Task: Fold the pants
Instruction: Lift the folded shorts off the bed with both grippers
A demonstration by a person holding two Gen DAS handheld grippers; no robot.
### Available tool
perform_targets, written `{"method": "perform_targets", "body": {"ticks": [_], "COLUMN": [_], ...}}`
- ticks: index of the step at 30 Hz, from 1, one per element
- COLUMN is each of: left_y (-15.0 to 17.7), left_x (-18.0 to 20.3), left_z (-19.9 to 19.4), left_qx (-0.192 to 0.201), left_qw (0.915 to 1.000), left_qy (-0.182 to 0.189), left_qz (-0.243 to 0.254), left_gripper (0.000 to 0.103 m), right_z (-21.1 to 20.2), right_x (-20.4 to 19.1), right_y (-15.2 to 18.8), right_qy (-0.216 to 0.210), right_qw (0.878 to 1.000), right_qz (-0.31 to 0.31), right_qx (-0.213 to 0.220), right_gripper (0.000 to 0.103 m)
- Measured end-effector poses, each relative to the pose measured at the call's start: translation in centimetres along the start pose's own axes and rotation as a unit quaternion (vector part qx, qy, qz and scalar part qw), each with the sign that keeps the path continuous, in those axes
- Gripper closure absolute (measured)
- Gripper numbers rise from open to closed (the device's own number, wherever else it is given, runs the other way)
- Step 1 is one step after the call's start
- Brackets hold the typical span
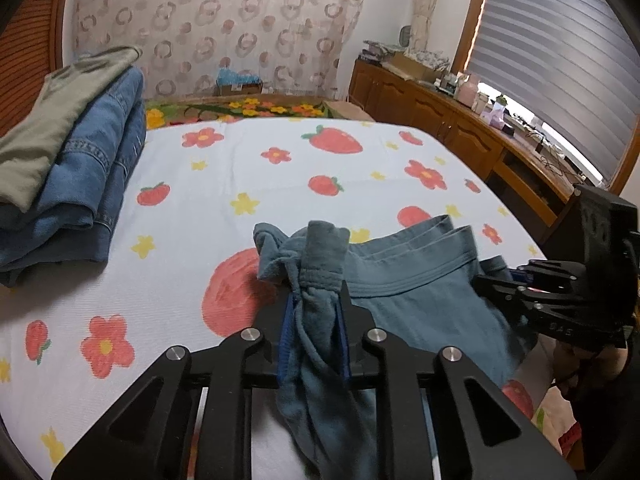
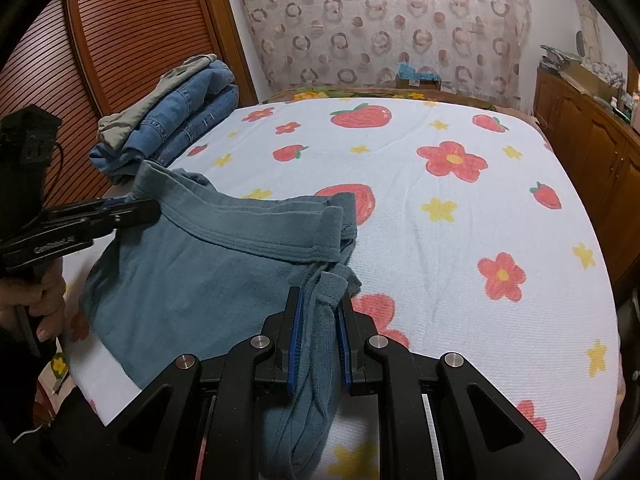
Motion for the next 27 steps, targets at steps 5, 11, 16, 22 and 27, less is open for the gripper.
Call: {"method": "perform_targets", "body": {"ticks": [5,11,16,22,27], "left_y": [-0.1,-0.4,-0.9,-1.7,-2.4], "left_x": [0.6,1.5,2.3,3.0,3.4], "left_z": [-1.3,-3.1,-5.5,-7.7,-9.2], "left_qx": [0.018,0.04,0.066,0.091,0.109], "left_qw": [0.9998,0.999,0.9975,0.9954,0.9935], "left_qy": [-0.004,-0.001,0.004,0.009,0.008], "left_qz": [0.009,0.016,0.024,0.029,0.033], "left_gripper": [0.084,0.084,0.085,0.085,0.085], "right_z": [0.0,-1.8,-3.9,-6.1,-7.6], "right_x": [-0.3,-0.8,-1.5,-2.9,-3.6], "right_y": [0.1,-0.5,-0.8,-0.9,-1.2], "right_qy": [0.008,0.004,0.007,0.015,0.013], "right_qw": [1.0,1.0,0.998,0.996,0.993], "right_qz": [-0.009,-0.004,-0.012,-0.034,-0.043], "right_qx": [-0.002,0.031,0.058,0.085,0.106], "right_gripper": [0.09,0.094,0.094,0.095,0.095]}}
Point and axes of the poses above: each gripper's, at about its wrist camera, not at the fingertips, and z roughly the way its jaws point, x to its right, y to its underside, the point moved 9 cm from there along z, roughly the way its jaws point, and after that the axes turned 4 degrees about -y, right-handed, at the moved point
